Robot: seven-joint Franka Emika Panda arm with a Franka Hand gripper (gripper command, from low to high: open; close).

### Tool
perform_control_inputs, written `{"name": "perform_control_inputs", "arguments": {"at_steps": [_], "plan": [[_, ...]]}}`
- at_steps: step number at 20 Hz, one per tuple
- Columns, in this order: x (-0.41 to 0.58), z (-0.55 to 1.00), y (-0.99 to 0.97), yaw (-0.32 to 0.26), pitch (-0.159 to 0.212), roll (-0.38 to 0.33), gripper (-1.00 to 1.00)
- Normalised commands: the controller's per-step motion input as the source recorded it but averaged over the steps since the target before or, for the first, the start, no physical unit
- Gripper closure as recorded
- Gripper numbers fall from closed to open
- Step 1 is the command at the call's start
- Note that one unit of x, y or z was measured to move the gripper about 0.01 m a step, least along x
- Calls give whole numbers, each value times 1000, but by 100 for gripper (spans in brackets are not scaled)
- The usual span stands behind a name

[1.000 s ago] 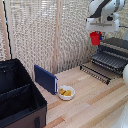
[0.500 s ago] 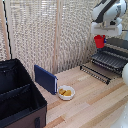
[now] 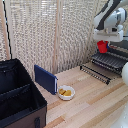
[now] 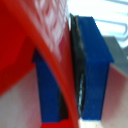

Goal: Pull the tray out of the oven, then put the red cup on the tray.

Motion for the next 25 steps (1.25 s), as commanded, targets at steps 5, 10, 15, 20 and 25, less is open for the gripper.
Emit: {"name": "perform_control_inputs", "arguments": {"at_steps": [5,10,15,20,25], "plan": [[21,-149,-117,-63,10,38,100],[41,0,31,-65,-3,0,-100],[93,185,110,-28,-1,-35,-100],[166,534,33,-17,0,-48,-100],[232,873,15,-103,1,-50,-100]]}}
